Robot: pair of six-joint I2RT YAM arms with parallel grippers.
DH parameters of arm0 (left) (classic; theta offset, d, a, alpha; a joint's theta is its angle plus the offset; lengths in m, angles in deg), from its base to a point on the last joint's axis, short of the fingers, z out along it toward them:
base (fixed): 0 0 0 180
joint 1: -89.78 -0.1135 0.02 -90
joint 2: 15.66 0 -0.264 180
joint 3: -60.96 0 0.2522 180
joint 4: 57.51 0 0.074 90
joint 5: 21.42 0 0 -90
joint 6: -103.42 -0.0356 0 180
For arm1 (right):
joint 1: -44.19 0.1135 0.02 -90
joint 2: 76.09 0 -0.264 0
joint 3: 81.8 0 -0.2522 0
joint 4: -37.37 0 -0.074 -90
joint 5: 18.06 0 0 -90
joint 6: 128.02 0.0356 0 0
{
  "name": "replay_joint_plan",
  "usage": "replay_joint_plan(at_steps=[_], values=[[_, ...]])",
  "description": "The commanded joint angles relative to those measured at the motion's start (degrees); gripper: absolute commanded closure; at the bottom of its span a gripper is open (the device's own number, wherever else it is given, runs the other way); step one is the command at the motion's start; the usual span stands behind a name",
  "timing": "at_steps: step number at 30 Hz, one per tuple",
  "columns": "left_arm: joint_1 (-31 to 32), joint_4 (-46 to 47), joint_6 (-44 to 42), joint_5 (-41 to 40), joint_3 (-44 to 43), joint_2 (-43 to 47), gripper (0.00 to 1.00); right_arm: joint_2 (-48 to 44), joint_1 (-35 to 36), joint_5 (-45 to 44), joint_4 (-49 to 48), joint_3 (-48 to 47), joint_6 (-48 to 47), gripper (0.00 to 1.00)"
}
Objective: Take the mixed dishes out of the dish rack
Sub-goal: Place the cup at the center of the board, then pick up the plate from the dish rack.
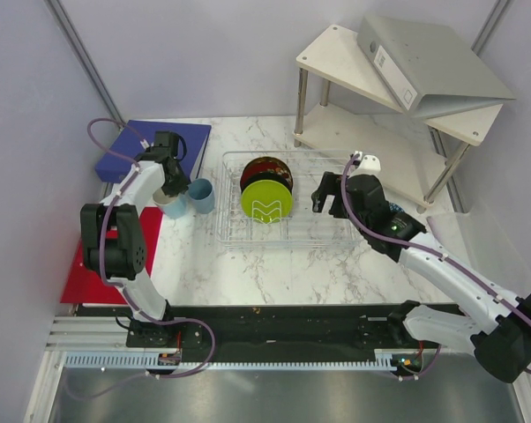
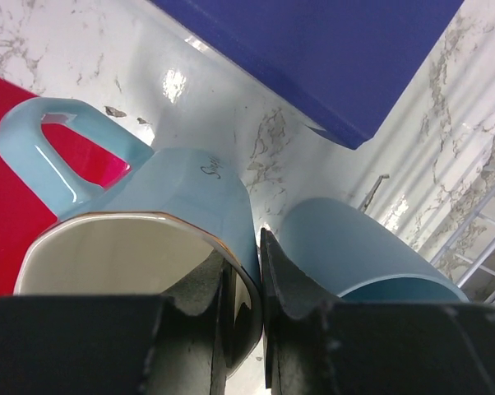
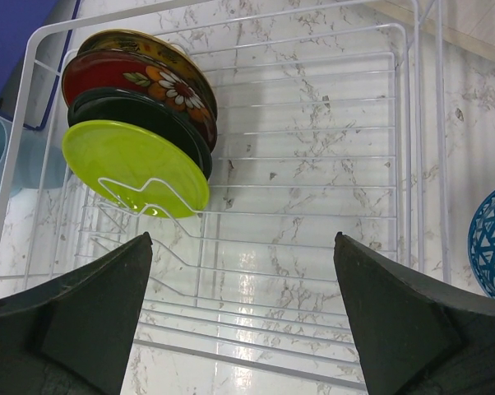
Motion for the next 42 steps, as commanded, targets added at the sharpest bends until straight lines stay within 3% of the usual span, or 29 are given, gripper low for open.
replay_joint_plan(at_steps=[1, 9, 14, 19, 23, 26, 27, 29, 34, 42], values=[[-0.39, 2.54, -0.8, -3.82, -0.83, 1.98, 0.7, 0.91, 0.09, -0.07, -0.97, 0.07, -0.43, 0.02], [-0.39, -1.32, -1.15, -7.25, -0.74, 6.37, 0.34, 1.53, 0.09, 0.72, -1.76, 0.07, -0.52, 0.02], [-0.39, -5.0, -0.36, -10.32, -2.23, 9.1, 0.19, 1.53, 0.09, 0.81, -1.76, 0.07, -0.43, 0.02], [-0.3, -6.95, 5.94, -13.67, -2.06, 18.92, 0.02, 2.66, 0.18, 1.42, -2.11, -0.46, -0.35, 0.02], [2.23, -0.57, 6.33, -8.07, 1.88, 29.55, 0.01, 4.86, 0.18, 1.51, -3.69, -0.64, -1.48, 0.02], [6.19, 5.77, 1.5, 0.45, 4.17, 32.47, 0.01, 6.35, 0.09, 3.79, -6.15, -0.99, -4.29, 0.02], [7.16, 7.44, 0.18, 6.83, 4.61, 32.66, 0.01, 6.62, 0.09, 4.84, -6.94, -1.08, -5.17, 0.02], [11.46, 9.21, -1.93, 10.21, 5.41, 33.01, 0.01, 7.85, 0.09, 6.95, -10.54, -0.38, -7.8, 0.02], [21.3, 15.17, -2.39, 9.71, 10.67, 36.69, 0.01, 11.79, 0.09, 10.03, -25.82, 5.25, -12.9, 0.04], [23.87, 18.71, -0.97, 12.26, 20.08, 48.37, 0.01, 28.41, 0.09, 15.39, -33.3, -0.99, -22.23, 0.15]])
